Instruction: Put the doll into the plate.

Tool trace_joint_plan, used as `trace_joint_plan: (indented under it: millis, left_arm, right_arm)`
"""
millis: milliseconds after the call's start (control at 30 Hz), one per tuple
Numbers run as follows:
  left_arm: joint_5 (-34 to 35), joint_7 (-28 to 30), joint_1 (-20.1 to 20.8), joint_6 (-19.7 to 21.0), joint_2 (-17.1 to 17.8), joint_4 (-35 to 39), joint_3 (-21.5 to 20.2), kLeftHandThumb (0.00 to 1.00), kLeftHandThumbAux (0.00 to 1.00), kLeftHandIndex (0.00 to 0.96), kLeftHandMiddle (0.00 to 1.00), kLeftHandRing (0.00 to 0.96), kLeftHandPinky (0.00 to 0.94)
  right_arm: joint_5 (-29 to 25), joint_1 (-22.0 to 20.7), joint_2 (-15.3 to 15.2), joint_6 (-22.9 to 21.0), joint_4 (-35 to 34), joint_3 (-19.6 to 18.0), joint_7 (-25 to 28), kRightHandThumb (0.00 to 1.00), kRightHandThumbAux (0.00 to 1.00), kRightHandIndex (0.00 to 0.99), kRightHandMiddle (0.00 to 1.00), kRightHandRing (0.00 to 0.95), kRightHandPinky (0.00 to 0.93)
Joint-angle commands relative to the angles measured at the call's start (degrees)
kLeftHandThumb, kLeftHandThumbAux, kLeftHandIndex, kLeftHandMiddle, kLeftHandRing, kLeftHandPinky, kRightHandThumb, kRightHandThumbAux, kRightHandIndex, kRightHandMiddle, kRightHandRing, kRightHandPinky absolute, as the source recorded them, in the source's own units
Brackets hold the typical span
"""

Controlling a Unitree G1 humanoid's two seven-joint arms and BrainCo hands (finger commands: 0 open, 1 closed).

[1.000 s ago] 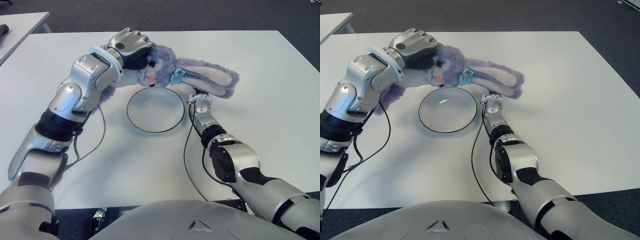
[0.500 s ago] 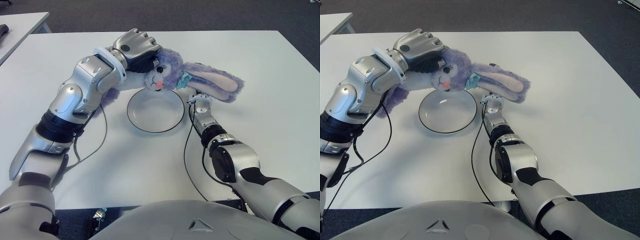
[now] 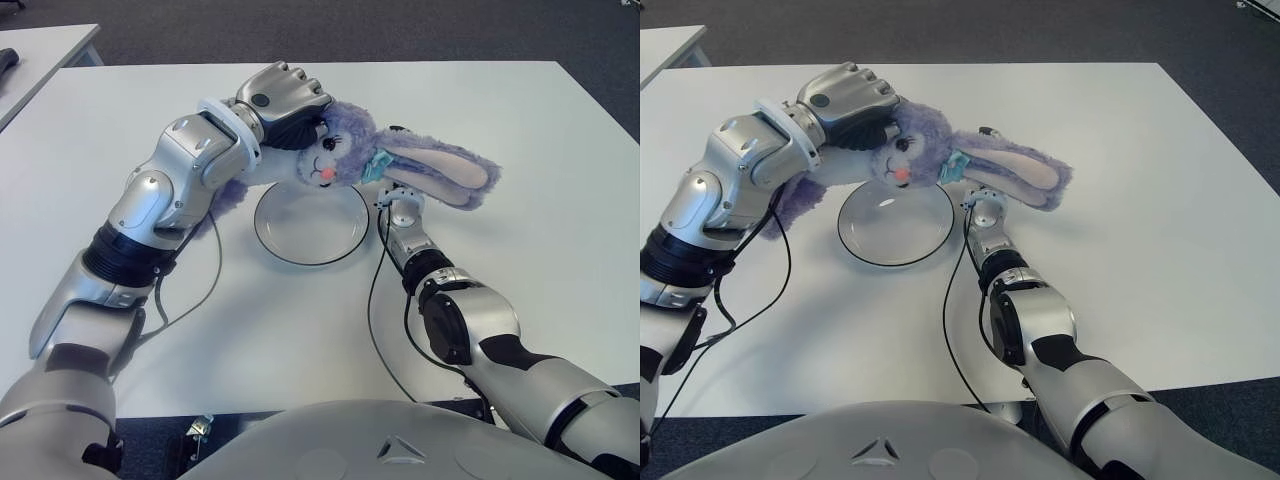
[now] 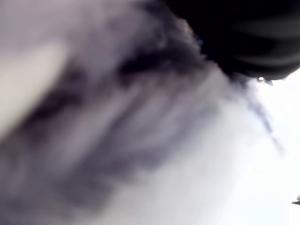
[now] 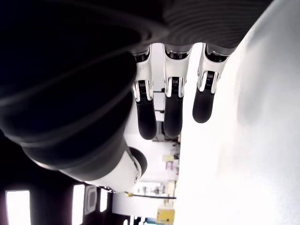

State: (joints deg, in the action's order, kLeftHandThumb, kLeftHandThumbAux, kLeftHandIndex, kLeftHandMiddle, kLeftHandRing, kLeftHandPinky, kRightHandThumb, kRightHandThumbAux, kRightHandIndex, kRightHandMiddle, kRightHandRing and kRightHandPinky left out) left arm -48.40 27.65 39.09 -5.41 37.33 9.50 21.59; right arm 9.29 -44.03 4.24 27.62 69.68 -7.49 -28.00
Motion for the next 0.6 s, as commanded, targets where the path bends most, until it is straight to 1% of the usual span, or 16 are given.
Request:
trace_joint_plan:
  millis: [33, 167, 233, 333, 500, 600]
  left_arm:
    - [-0.5, 1.8, -1.6, -0.1, -1.8, -1.1, 1.5, 0.849, 0.666, 0.406, 0.554, 0.783, 0.787]
    - [-0.8, 1.4, -2.0, 0.3, -2.6, -1.3, 1.7, 0.849, 0.666, 0.404, 0.550, 0.778, 0.787]
    - [-0.8, 1.1, -2.5, 0.9, -3.6, -1.4, 1.8, 0.850, 0.666, 0.402, 0.548, 0.775, 0.785]
    - [0.2, 0.3, -3.6, 1.9, -5.3, -1.9, 1.6, 0.852, 0.666, 0.400, 0.544, 0.777, 0.785]
    - [1.2, 0.2, -4.6, 2.6, -6.7, -2.1, 1.1, 0.853, 0.666, 0.399, 0.541, 0.780, 0.771]
    - [2.6, -0.2, -6.1, 3.2, -7.8, -3.1, 0.4, 0.853, 0.666, 0.399, 0.539, 0.789, 0.779]
  right_arm:
    - [-0.2, 12.6, 5.4, -7.8, 8.7, -0.3, 0.0, 0.536, 0.904, 0.243, 0.262, 0.241, 0.218]
    - [-0.1, 12.7, 5.4, -7.9, 8.7, -0.2, -0.1, 0.533, 0.907, 0.240, 0.260, 0.238, 0.212]
    - [-0.1, 12.7, 5.4, -8.1, 8.7, -0.2, -0.1, 0.534, 0.909, 0.242, 0.259, 0.236, 0.212]
    - [0.0, 12.6, 5.3, -8.5, 8.8, 0.0, -0.3, 0.528, 0.909, 0.242, 0.258, 0.239, 0.223]
    - [0.2, 12.7, 5.3, -8.6, 8.8, 0.2, -0.7, 0.510, 0.901, 0.236, 0.257, 0.244, 0.238]
    - [0.3, 12.9, 5.1, -8.7, 8.8, 0.3, -0.7, 0.503, 0.891, 0.233, 0.252, 0.245, 0.242]
